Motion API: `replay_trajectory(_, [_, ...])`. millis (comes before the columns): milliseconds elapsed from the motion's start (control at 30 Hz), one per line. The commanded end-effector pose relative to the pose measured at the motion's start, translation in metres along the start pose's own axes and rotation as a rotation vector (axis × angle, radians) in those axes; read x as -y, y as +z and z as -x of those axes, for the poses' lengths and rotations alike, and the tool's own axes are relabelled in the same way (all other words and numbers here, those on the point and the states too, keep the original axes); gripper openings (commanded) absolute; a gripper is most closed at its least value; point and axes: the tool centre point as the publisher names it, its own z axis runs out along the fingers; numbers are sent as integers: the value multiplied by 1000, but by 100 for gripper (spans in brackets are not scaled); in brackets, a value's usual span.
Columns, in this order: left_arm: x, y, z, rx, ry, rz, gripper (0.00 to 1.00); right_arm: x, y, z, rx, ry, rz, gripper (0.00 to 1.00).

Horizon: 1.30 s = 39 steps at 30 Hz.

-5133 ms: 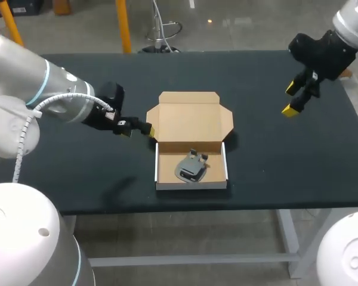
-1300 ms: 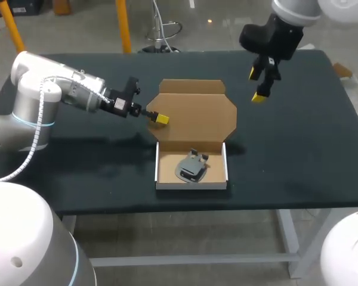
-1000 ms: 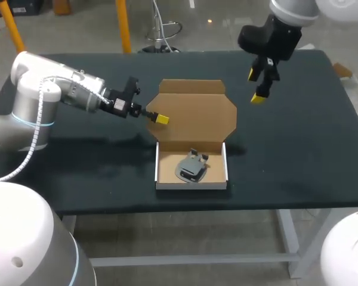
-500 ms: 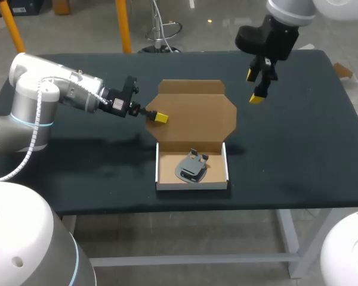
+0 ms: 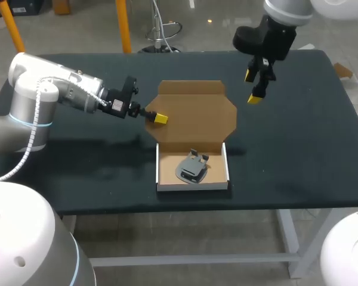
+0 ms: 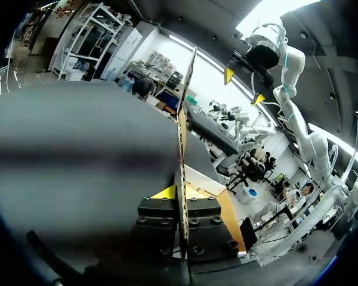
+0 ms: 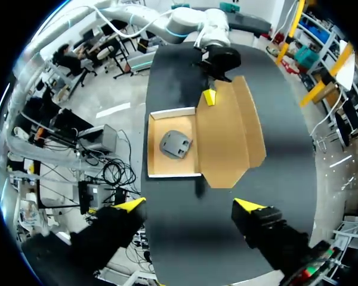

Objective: Assemble the packaging by folding the flat box into shape, placing the metal phone stand inside, and closing the box properly

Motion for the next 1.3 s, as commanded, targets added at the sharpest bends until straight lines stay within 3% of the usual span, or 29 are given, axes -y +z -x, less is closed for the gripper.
replay_trajectory(33, [0,-1,-1,0,0,1,0,-2,-5,-1,9,-2,-13,100])
replay_trajectory(567, [-1,-1,-2,10,6,-11,0,-16,-11,6,43,-37,-41,100])
replay_trajectory(967, [-6,-11,-21,106,219,-76,0,-23,-12,7,47,-51,-45,100])
replay_trajectory(1300, [-7,-9,-25,122,369,-63,0,-25,-14,7,49,-53,-46,100])
